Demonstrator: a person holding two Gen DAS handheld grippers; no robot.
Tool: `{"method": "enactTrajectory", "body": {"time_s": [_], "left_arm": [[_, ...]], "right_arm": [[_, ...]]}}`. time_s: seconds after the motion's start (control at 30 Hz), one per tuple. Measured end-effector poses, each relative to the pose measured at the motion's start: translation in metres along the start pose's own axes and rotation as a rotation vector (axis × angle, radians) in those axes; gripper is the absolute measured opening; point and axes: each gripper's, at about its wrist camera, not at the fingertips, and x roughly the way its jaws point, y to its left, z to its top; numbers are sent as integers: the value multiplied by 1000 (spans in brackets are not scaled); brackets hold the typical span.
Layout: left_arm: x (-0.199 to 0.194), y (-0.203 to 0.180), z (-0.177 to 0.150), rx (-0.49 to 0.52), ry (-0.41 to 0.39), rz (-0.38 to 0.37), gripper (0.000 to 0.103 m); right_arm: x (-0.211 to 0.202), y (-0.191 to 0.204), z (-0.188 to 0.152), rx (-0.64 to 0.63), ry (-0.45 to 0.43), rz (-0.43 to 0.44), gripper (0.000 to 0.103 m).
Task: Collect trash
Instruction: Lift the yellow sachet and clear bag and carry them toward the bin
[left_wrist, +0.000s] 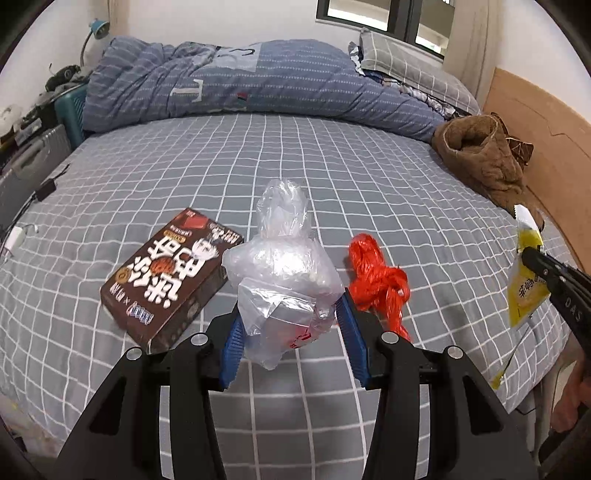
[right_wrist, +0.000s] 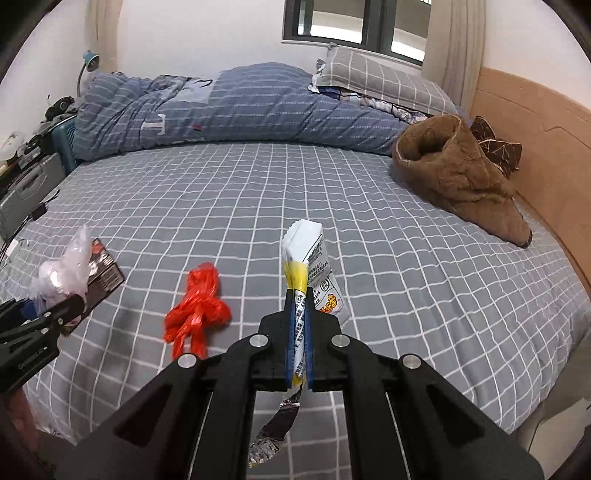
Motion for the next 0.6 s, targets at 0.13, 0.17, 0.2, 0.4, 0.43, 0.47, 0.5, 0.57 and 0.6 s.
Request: {"method": "enactTrajectory", "body": {"time_s": [0.13, 0.17, 0.2, 0.4, 0.43, 0.47, 0.5, 0.57, 0.6], "left_arm": [[-12, 2, -9, -6, -8, 16, 46], [-15, 2, -11, -10, -11, 15, 46], [-17, 2, -13, -13, -12, 14, 46], [-31, 0, -30, -22, 2, -2, 46], [-33, 0, -34, -23, 4, -5, 46], [-35, -1, -37, -23, 6, -9, 46], [-38, 0, -41, -24, 8, -14, 46], [-43, 0, -44, -22, 4, -14, 46], [-45, 0, -46, -22, 0, -9, 46]], "right_arm": [[-13, 8, -12, -7, -2, 8, 4], [-15, 9, -14, -10, -2, 8, 4], [-19, 11, -17, -13, -3, 7, 4], [-41, 21, -34, -20, -6, 23, 4], [-45, 23, -38, -24, -6, 25, 4], [-48, 24, -41, -26, -4, 27, 4], [-50, 26, -45, -30, 2, 30, 4], [-55, 31, -53, -32, 14, 40, 4], [-57, 33, -56, -35, 15, 43, 4]]}}
